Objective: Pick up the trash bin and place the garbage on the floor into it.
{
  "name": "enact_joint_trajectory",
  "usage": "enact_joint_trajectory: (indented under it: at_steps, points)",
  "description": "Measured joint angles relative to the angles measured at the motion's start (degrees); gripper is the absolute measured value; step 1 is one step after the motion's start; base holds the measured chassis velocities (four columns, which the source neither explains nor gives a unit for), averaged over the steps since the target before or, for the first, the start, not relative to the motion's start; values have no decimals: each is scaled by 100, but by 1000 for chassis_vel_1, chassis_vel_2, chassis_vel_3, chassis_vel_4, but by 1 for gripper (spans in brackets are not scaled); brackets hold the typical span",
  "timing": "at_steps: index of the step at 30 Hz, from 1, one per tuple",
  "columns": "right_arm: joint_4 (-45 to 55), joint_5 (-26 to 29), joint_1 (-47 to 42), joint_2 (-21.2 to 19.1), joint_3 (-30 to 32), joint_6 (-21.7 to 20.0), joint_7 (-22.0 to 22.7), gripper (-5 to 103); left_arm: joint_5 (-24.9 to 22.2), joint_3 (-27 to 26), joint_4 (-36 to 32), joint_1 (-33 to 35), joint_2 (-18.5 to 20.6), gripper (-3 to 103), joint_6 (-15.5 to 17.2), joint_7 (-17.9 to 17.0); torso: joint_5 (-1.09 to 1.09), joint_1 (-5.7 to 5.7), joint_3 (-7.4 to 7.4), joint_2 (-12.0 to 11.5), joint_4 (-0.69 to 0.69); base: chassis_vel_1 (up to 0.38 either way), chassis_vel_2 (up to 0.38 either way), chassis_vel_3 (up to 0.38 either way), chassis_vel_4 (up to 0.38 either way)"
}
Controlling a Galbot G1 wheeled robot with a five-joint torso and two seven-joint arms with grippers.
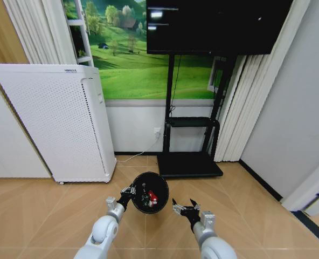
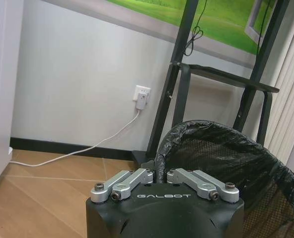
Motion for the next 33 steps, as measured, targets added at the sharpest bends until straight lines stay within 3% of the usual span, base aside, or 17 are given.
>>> enact_joint_trajectory:
  at_steps: [10, 33]
  points:
    - [-152, -231, -46, 51, -40, 433, -186, 100, -32, -128, 12, 43, 25, 7, -14, 37, 3, 0, 0, 0, 1, 81, 48, -85, -41]
    - [-66, -261, -79, 35, 14, 356, -157, 100, -40, -158, -15, 59, 49, 7, -17, 42, 2, 0, 1, 0, 0, 40, -43, -39, 39]
